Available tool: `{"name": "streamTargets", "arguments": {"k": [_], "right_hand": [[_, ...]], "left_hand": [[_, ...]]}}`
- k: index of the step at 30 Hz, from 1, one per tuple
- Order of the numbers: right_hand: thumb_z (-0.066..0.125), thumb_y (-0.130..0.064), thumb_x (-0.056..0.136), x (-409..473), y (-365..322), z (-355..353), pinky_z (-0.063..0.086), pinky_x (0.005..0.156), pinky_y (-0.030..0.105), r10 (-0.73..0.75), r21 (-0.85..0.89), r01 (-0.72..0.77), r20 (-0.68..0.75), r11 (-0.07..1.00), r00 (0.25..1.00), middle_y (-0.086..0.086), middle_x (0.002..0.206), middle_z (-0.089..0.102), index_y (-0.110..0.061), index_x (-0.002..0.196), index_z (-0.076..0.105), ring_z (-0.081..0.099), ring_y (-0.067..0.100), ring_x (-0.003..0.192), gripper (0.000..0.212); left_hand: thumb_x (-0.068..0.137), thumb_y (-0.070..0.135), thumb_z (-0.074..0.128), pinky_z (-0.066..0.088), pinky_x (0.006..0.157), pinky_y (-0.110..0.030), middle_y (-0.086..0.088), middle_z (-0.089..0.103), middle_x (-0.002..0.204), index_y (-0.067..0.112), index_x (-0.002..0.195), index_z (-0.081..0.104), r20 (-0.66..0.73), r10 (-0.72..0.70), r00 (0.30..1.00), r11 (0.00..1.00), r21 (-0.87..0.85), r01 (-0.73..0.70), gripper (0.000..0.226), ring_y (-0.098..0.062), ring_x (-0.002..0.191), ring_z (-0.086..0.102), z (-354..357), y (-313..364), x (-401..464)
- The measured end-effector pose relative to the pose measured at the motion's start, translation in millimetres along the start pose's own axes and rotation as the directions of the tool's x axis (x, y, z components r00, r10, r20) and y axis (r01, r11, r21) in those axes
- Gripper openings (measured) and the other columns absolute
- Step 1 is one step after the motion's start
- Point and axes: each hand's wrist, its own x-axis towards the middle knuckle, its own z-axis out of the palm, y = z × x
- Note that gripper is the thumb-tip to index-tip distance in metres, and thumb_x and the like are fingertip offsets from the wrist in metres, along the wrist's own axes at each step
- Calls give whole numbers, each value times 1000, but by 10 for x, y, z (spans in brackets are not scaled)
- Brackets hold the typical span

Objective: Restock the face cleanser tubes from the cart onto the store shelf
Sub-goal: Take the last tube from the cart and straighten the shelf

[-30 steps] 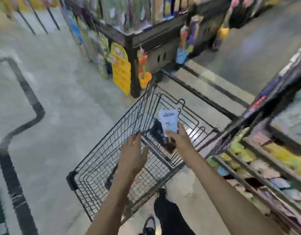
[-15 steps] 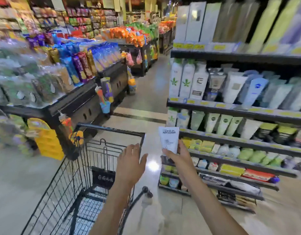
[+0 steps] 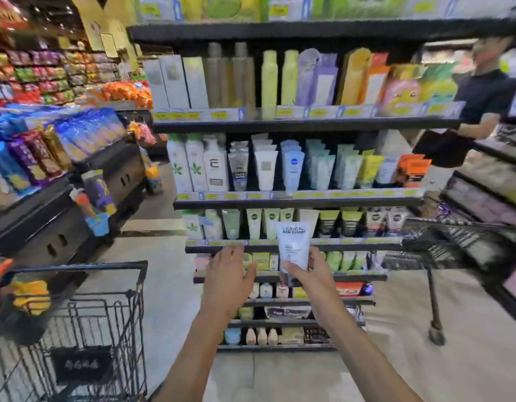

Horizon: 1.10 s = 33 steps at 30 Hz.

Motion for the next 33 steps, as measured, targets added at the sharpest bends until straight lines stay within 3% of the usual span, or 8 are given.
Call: {"name": "streamTargets", "arguments": {"k": [8, 12, 22, 28, 33], "right_hand": [[81, -25, 88, 47, -19, -952, 51, 86, 30, -2, 25, 4, -74, 1000, 997, -9, 122, 69, -30, 132, 54, 66, 11, 111, 52], [84, -25, 85, 201, -14, -1293, 55, 96, 43, -6, 26, 10, -146, 1000, 989, -3, 120, 72, -32, 126, 57, 70, 17, 109, 50], [87, -30, 80, 939, -167, -2019, 58, 90, 44, -45, -13, 43, -267, 999, 963, -1, 116, 74, -27, 126, 60, 72, 20, 104, 54], [85, -17, 84, 1512, -381, -2459, 55, 75, 25, -80, -63, 62, -336, 996, 938, -3, 107, 77, -24, 119, 64, 74, 13, 95, 42], [88, -23, 81, 2069, -491, -2761, 58, 80, 37, -138, -170, 75, -395, 983, 908, -2, 107, 76, -24, 116, 63, 73, 18, 98, 43]], "left_hand": [[105, 51, 39, 40, 112, -43, -5, 47, 151, 15, 152, 40, 42, 80, 996, 997, -6, -80, 59, -26, 138, 45, 346, 828, 145], [105, 54, 38, 43, 111, -43, -4, 49, 147, 17, 151, 40, 73, 125, 989, 992, -9, -125, 59, -25, 136, 46, 565, 1084, 285], [105, 53, 40, 38, 116, -45, -6, 48, 152, 15, 153, 40, 62, 234, 970, 972, -54, -231, 61, -25, 141, 43, 1122, 1674, 1178], [105, 52, 41, 38, 115, -44, -9, 48, 150, 13, 154, 39, 42, 305, 951, 950, -77, -301, 63, -28, 139, 43, 1362, 2102, 1892], [105, 49, 43, 36, 117, -46, -9, 48, 150, 12, 154, 39, 65, 361, 930, 933, -9, -361, 62, -29, 140, 42, 1600, 2339, 2432]]}}
